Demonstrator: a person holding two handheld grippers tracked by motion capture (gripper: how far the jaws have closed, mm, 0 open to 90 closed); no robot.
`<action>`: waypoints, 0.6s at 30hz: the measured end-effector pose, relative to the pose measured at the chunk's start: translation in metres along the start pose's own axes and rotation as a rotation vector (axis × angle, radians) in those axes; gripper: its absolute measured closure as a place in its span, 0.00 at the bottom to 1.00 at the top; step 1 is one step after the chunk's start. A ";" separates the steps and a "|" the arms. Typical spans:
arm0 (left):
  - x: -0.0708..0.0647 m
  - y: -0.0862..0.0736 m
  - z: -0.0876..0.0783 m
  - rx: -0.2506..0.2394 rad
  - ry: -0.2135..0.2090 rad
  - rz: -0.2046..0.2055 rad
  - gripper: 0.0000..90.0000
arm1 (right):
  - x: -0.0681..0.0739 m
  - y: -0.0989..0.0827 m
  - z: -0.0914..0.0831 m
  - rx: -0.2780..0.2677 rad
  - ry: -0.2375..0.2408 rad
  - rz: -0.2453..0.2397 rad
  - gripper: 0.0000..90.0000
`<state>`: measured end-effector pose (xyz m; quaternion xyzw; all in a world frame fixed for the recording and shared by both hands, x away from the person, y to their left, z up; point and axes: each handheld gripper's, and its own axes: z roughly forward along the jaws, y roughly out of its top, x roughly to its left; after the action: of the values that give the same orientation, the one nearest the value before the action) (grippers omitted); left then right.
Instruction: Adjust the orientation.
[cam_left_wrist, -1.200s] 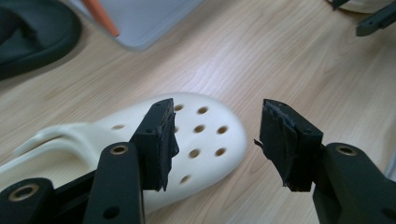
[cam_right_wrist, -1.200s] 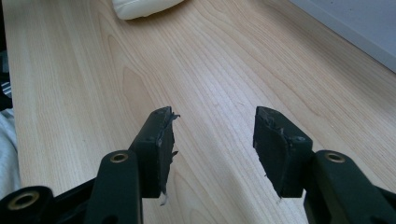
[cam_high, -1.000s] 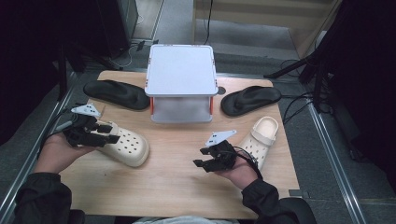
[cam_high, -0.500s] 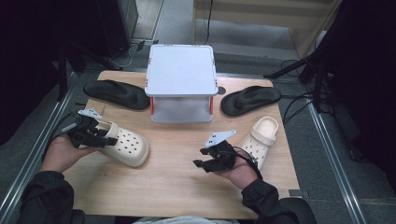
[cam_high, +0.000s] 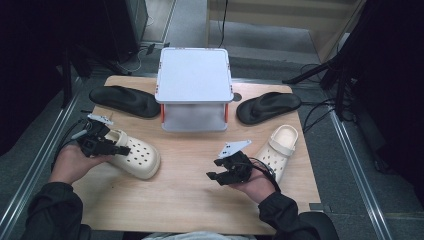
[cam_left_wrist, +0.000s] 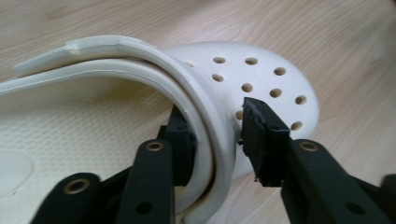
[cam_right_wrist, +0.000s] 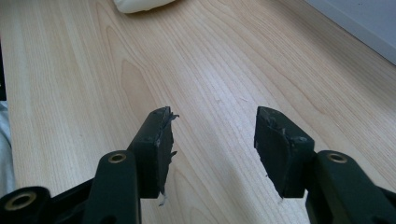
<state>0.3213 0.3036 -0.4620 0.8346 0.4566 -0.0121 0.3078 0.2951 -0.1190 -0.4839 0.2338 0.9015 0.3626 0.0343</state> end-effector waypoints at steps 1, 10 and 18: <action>-0.001 0.001 -0.001 0.000 -0.009 -0.001 0.79 | 0.000 0.000 0.000 -0.002 0.001 -0.005 0.53; -0.014 0.005 -0.008 -0.004 -0.043 -0.015 0.86 | 0.000 0.000 0.000 -0.006 0.016 -0.008 0.53; -0.031 0.011 -0.014 -0.045 -0.064 -0.033 0.87 | 0.001 0.001 -0.002 -0.022 0.029 -0.007 0.53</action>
<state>0.3080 0.2833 -0.4358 0.8189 0.4606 -0.0335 0.3408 0.2939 -0.1191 -0.4818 0.2249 0.8988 0.3756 0.0249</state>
